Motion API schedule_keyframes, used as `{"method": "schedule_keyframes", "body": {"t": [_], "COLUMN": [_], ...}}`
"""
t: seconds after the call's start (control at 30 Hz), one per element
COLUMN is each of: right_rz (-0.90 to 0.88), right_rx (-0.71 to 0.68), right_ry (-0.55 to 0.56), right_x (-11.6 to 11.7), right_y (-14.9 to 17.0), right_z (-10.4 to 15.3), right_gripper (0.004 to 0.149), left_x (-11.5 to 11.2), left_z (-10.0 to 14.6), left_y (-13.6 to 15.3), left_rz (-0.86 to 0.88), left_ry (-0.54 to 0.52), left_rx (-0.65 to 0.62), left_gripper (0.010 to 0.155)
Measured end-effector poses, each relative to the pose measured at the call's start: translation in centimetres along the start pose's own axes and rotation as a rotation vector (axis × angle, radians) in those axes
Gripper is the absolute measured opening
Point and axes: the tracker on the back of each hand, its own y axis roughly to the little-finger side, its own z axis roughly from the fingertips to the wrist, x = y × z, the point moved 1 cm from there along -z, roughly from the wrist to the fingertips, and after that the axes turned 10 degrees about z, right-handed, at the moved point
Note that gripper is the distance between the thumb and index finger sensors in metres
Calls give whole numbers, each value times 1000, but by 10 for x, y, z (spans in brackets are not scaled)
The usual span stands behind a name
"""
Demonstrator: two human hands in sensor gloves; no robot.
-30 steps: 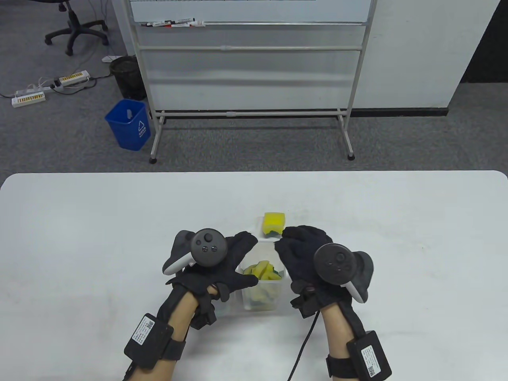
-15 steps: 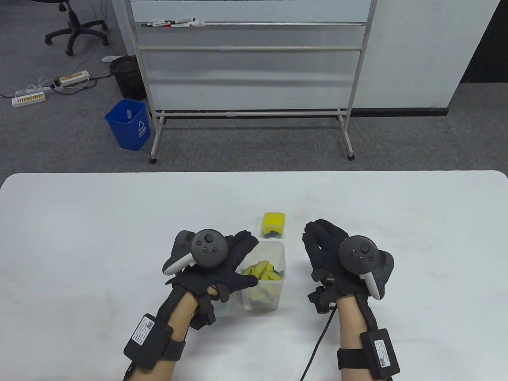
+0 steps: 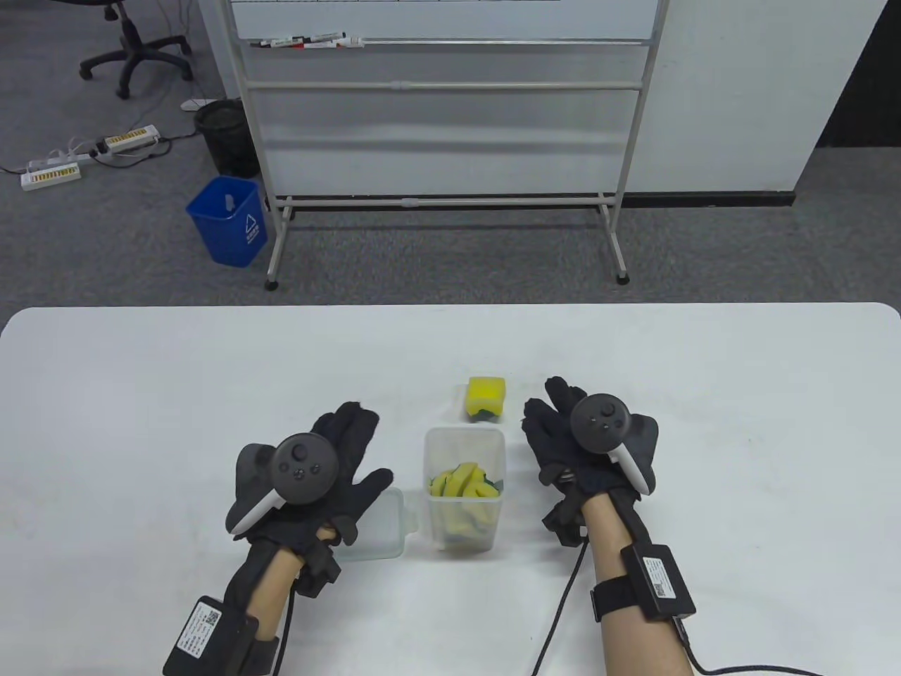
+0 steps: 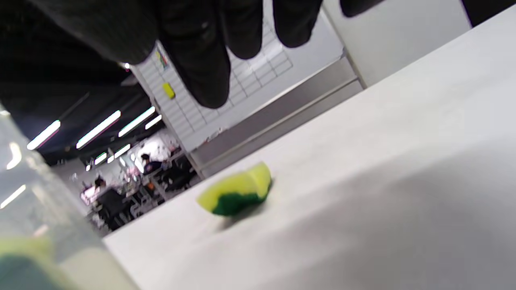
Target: Squeeze sponges into plastic airtight container
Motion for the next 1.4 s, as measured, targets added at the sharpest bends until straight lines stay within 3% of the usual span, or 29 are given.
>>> {"method": "schedule_keyframes", "body": {"t": [0.07,0.33,0.47,0.67,0.9,1.1,1.2,1.33,1.4], "right_rz": [22,15,72,28,-248,-494,-650,-752,-767], "right_rx": [-31,-111,-69,-68,-47,-120,-232,-448,-547], "right_ry": [-70,-278,-331,-303,-257,-62,40,46,4], "right_x": [7,50,72,70,37,-17,-53,-89,-97], "right_y": [-3,-20,-17,-13,10,15,1,-40,-62], "right_z": [-13,-52,-63,-57,-23,20,45,72,83], "right_gripper": [61,56,60,67,70,72,73,74,74], "left_x": [-7,-16,-18,-20,-20,-6,5,18,21], "left_z": [3,12,11,10,10,13,15,12,6], "left_y": [15,45,49,57,52,28,8,-32,-51], "left_rz": [32,-30,-28,57,125,311,417,542,589], "left_ry": [-36,16,18,12,-4,-99,-152,-179,-162], "left_rx": [24,132,138,143,107,-9,-93,-216,-256], "left_gripper": [78,78,78,78,78,77,76,74,75]}}
